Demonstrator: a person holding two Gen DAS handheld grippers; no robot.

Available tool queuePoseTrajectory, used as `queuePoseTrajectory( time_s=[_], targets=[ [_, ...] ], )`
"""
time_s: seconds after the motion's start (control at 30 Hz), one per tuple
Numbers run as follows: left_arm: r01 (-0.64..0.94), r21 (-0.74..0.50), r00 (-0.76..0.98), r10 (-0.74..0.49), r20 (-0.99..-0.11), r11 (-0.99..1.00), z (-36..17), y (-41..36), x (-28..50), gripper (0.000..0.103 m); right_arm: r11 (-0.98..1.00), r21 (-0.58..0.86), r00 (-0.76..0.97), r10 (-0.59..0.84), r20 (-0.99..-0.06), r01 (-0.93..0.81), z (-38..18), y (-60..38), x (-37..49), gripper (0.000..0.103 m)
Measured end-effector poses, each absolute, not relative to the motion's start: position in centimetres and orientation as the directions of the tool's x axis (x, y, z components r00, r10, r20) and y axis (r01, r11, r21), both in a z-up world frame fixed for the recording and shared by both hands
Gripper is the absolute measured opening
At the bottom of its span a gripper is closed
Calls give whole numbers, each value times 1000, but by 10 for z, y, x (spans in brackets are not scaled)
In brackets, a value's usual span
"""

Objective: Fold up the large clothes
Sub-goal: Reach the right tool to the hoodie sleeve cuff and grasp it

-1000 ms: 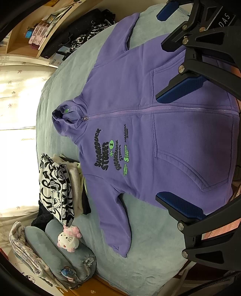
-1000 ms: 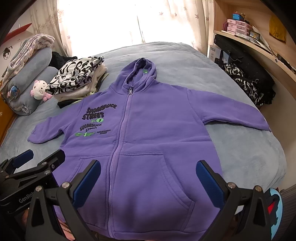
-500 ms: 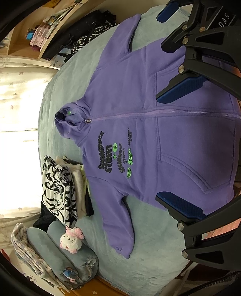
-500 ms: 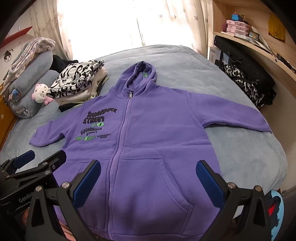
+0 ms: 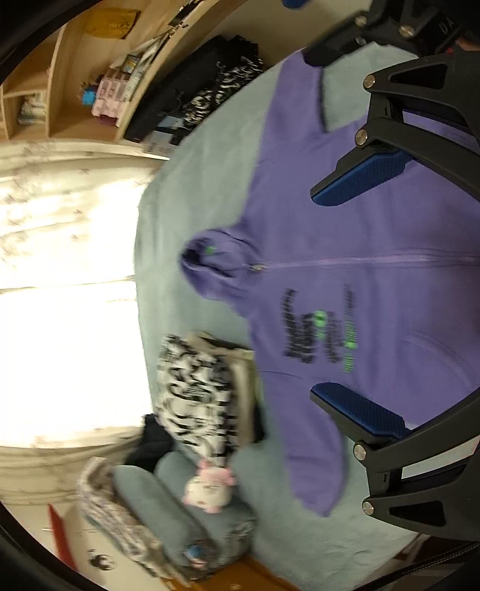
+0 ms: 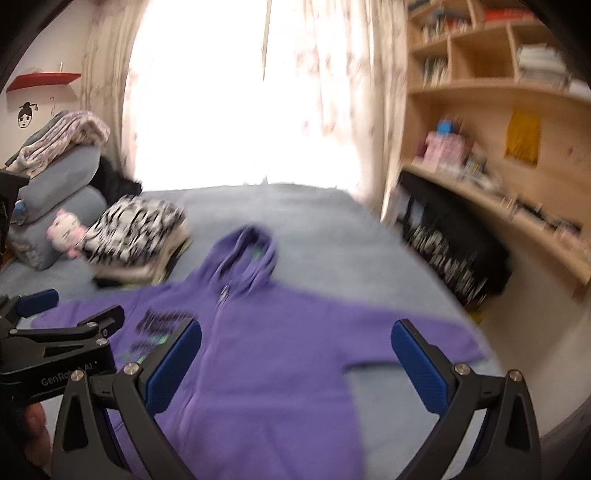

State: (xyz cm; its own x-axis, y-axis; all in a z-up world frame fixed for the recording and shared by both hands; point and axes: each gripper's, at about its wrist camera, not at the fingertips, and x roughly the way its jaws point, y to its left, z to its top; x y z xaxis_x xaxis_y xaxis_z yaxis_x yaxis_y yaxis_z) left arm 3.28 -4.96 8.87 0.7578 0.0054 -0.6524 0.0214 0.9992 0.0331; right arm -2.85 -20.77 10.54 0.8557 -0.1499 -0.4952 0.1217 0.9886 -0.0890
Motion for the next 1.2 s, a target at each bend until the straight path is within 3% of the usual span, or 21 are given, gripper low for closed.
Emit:
queuePoseTrajectory(
  time_s=[0.3, 0.47, 0.63, 0.77, 0.97, 1.2],
  targets=[
    [62, -35, 780, -71, -622, 997, 119, -77, 59, 95, 980, -147, 914, -176, -364, 130, 146, -223, -23, 103],
    [51, 15, 821, -34, -570, 999, 119, -100, 71, 95, 980, -93, 928, -198, -314, 177, 149, -245, -18, 103],
    [70, 27, 820, -43, -571, 997, 98, -132, 97, 95, 976, 38, 858, -171, -484, 216, 122, -302, 24, 103],
    [126, -13, 743, -103, -662, 992, 55, -159, 129, 95, 946, 139, 791, -159, -591, 294, 72, -353, 49, 103],
    [103, -111, 744, -151, -651, 988, 3, -180, 151, 94, 859, 157, 671, -253, -698, 487, 0, -418, 61, 99],
    [144, -168, 629, -222, -745, 975, -57, -201, 188, 94, 755, 183, 551, -268, -791, 630, -67, -486, 66, 94]
  ],
)
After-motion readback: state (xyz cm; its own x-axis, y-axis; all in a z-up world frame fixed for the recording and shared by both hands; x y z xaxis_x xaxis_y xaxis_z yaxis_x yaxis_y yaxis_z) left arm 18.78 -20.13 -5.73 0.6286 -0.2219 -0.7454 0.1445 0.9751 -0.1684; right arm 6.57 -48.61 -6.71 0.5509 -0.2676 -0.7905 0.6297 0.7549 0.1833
